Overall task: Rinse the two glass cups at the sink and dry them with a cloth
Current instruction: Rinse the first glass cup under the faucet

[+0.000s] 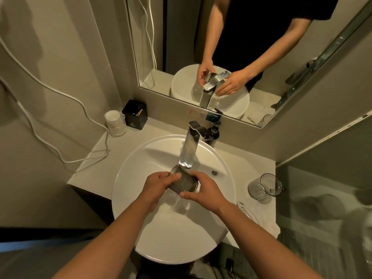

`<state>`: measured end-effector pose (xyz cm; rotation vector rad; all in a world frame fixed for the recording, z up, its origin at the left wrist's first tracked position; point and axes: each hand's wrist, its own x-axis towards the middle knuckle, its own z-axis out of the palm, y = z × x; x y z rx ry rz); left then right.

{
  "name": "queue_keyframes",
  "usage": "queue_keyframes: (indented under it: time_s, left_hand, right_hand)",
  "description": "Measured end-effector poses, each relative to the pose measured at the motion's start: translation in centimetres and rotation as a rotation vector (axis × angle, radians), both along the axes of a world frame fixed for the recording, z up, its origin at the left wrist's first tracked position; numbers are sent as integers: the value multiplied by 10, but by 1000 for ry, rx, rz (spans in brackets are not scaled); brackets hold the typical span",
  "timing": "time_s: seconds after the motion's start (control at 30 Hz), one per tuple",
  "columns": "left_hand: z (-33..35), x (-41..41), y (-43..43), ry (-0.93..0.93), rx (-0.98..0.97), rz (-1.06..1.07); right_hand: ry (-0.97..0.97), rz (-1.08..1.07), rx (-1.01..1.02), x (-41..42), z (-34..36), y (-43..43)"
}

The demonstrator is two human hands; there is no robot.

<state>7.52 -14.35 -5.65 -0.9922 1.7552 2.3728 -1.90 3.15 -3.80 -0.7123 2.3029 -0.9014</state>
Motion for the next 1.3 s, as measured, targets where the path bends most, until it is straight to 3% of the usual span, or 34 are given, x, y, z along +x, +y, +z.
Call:
queue_keyframes:
  time_s: [0.1,0.33,0.43,0.63,0.9,1.17,1.3]
  left_hand:
    - [3,-1,7,-23,17,25]
    - [-2,6,-3,-14,14,-117]
    - [-3,5,-3,-8,-20,-79]
    - [-1,-3,7,-70,-25,-2]
    - [-1,2,1,-31,-25,-87]
    - [-1,-5,17,-145,-14,97]
    - [1,-6,20,-196,1,125]
  right_hand:
    - [58,3,-2,4,0,-3]
    - [-73,25,26,-5,-5,4]
    - [-83,14,29,-5,-5,5]
    - [77,31,32,7,-4,2]
    - [-111,17,70,-1,0,10]
    - [289,125,205,12,9,1]
    - [373,141,273,9,8,1]
